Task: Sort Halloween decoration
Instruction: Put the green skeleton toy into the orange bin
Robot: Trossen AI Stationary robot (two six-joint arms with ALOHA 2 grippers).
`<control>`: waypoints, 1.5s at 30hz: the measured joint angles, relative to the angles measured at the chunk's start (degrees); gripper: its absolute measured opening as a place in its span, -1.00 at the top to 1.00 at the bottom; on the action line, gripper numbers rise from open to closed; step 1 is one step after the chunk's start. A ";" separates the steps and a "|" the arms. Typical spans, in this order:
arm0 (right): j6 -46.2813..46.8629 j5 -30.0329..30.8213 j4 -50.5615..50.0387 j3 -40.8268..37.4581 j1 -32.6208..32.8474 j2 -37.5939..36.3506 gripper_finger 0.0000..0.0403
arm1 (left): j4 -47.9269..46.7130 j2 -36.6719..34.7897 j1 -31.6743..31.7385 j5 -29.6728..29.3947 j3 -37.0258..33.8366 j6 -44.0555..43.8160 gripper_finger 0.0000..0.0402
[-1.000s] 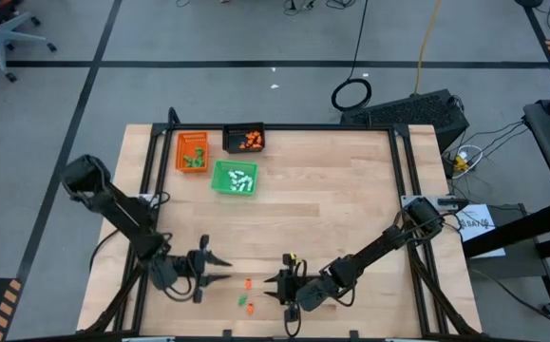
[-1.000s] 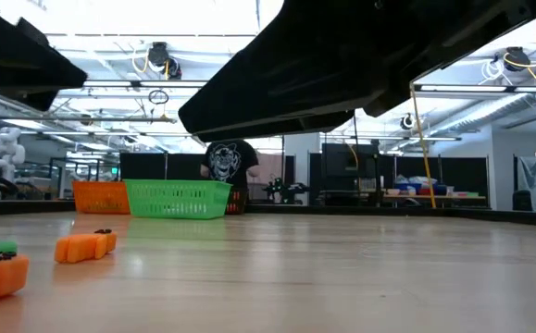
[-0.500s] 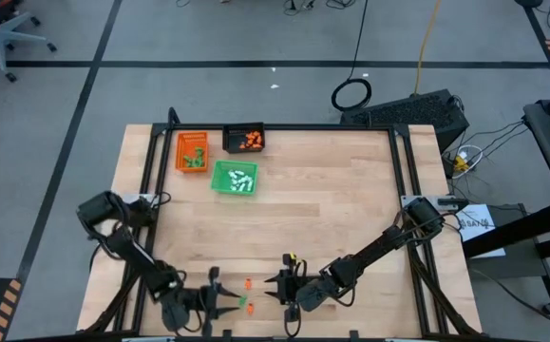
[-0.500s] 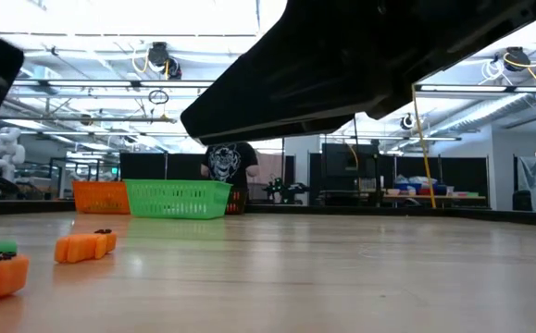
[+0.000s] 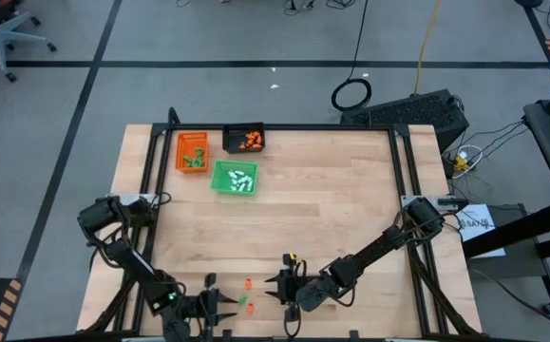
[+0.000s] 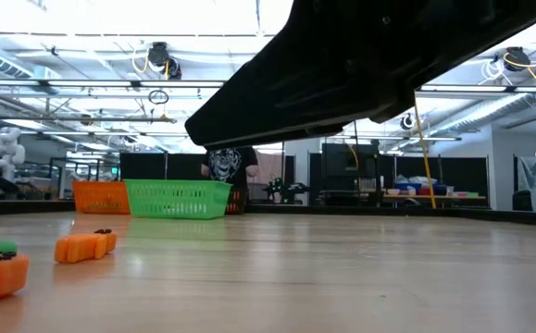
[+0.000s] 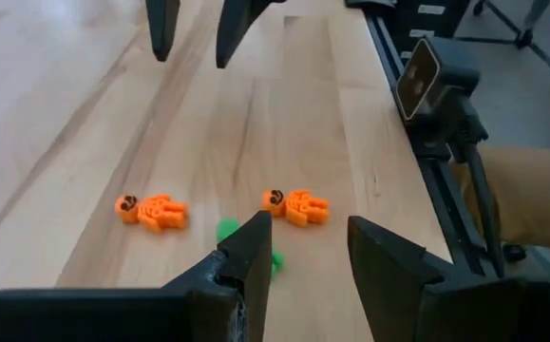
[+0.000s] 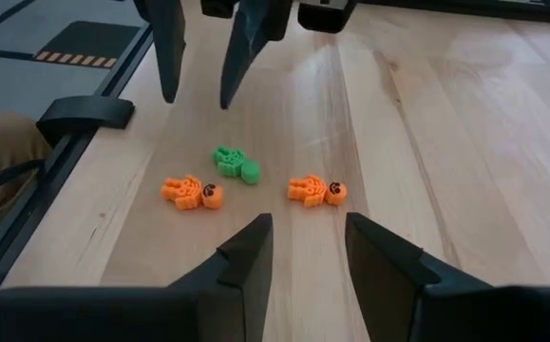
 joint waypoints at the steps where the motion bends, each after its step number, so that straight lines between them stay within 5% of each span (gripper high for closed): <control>1: 0.02 0.00 -0.03 0.00 0.00 0.00 0.41 | -0.04 0.01 0.00 0.24 0.00 -0.52 0.29; 6: 0.01 0.00 -0.04 0.00 0.00 0.00 0.41 | -0.03 0.01 -0.22 0.31 0.00 -6.14 0.08; 14: -0.35 0.00 -0.02 0.00 0.00 0.00 0.41 | 0.18 0.56 -0.24 -2.37 0.20 -2.69 -0.23; 19: -0.88 0.00 -0.01 0.00 0.00 0.00 0.41 | 0.46 3.60 -0.01 -5.93 2.27 -2.40 -0.22; 27: -0.88 0.00 0.01 0.00 0.00 0.00 0.41 | -0.02 7.22 0.28 -3.93 3.56 -3.75 -0.21; 38: -0.88 0.00 0.35 -0.02 -0.02 0.00 0.41 | -4.10 8.80 3.11 -4.27 3.67 -13.52 -0.20; 45: -1.08 0.07 0.07 -0.02 -0.02 0.00 0.41 | -9.75 8.73 3.21 -4.21 3.69 -16.49 0.31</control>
